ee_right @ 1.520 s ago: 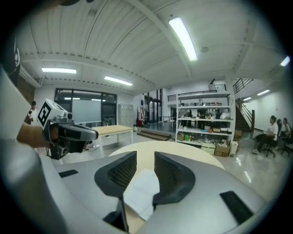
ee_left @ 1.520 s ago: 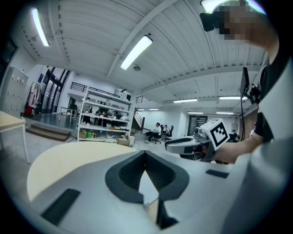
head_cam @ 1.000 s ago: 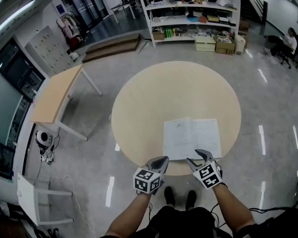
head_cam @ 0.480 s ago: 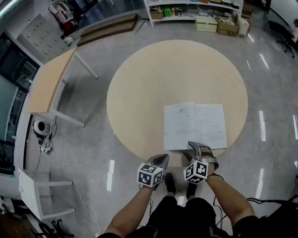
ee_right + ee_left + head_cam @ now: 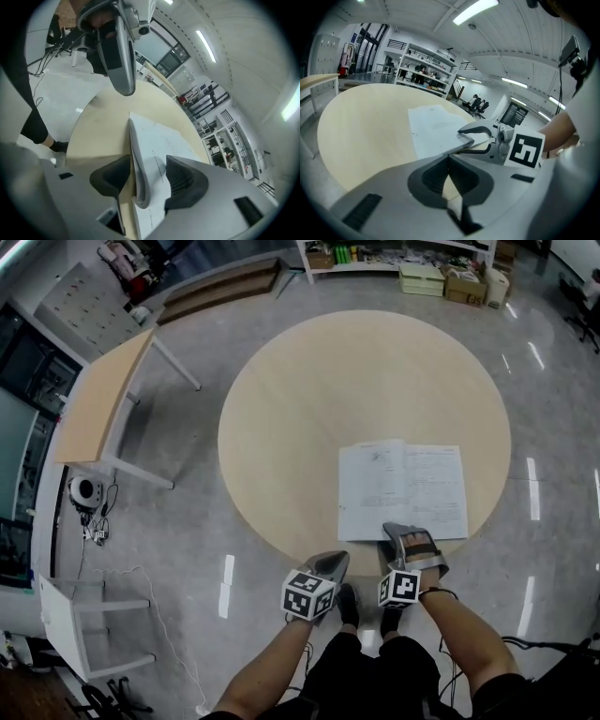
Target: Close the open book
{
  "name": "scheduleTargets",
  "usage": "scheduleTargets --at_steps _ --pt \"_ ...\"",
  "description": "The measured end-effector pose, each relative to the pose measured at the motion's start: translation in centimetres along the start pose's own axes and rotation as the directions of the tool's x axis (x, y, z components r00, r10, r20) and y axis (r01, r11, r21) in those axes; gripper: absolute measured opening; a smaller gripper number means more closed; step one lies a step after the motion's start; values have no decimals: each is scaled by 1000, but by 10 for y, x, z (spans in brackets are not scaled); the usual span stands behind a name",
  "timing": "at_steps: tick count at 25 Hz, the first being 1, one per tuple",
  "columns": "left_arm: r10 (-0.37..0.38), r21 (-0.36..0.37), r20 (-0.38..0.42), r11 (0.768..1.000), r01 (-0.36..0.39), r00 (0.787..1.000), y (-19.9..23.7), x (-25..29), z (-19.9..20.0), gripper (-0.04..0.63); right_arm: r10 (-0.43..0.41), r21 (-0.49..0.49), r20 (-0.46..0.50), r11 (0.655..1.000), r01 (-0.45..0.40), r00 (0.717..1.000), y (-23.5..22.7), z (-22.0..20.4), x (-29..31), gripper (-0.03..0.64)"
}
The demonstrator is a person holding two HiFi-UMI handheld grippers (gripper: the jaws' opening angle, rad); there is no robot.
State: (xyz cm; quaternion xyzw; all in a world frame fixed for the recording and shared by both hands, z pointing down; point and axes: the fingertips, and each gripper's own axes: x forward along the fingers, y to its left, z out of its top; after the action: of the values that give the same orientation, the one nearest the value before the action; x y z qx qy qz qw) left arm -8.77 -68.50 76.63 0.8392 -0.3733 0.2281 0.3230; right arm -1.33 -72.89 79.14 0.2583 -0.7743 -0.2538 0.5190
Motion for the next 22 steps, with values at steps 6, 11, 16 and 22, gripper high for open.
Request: scheduleTargets --at_steps 6,11,16,22 --pt "10 -7 -12 1000 -10 1000 9 5 -10 -8 -49 -99 12 994 50 999 7 1 14 188" --pt "5 -2 -7 1000 -5 1000 2 4 -5 -8 -64 -132 10 989 65 998 13 -2 13 111" --pt "-10 12 4 1000 10 1000 -6 8 1 -8 -101 -28 41 994 102 994 5 -1 8 53" --pt "-7 26 18 1000 6 1000 -6 -3 6 -8 -111 348 79 934 77 991 -14 1 -8 23"
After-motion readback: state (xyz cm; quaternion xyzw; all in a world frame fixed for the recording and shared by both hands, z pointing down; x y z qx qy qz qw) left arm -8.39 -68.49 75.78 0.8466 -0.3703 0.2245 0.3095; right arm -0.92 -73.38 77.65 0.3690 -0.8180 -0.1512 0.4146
